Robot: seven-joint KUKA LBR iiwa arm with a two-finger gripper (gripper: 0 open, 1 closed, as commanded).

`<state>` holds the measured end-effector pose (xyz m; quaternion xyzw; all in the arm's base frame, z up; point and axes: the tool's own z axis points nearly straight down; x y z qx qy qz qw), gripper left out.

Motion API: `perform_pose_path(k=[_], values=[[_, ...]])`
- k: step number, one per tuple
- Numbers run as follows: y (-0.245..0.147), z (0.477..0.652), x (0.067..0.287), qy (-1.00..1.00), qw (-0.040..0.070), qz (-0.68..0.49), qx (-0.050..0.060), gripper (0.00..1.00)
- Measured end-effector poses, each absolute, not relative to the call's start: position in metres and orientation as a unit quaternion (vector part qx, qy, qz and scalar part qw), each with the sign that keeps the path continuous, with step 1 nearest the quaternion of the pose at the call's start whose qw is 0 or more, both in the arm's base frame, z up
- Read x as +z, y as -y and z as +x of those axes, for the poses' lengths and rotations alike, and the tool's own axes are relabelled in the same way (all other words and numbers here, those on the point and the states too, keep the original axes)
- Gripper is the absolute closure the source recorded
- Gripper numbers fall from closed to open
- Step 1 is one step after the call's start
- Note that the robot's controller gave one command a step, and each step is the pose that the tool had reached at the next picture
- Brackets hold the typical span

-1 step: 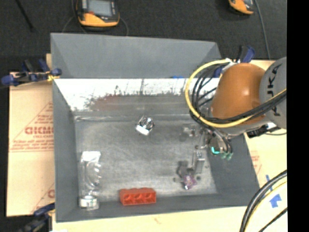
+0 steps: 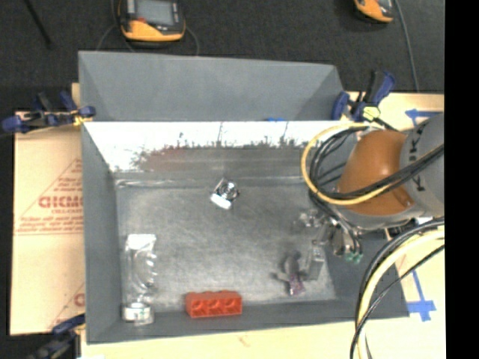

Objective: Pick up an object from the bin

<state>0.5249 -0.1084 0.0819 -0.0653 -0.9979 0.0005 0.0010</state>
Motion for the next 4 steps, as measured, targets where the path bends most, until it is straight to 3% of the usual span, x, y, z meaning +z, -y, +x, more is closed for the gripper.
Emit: perform_pose_path(k=[1, 2, 3, 4], values=[[0.109, 0.506, 0.071, 0.997, -0.002, 0.073, 0.001, 0.00], [0.142, 0.495, 0.163, 0.994, -0.005, 0.105, 0.003, 0.00], [0.096, 0.488, 0.069, 0.998, -0.002, 0.059, -0.001, 0.00], [0.098, 0.489, 0.071, 0.998, -0.003, 0.060, 0.001, 1.00]])
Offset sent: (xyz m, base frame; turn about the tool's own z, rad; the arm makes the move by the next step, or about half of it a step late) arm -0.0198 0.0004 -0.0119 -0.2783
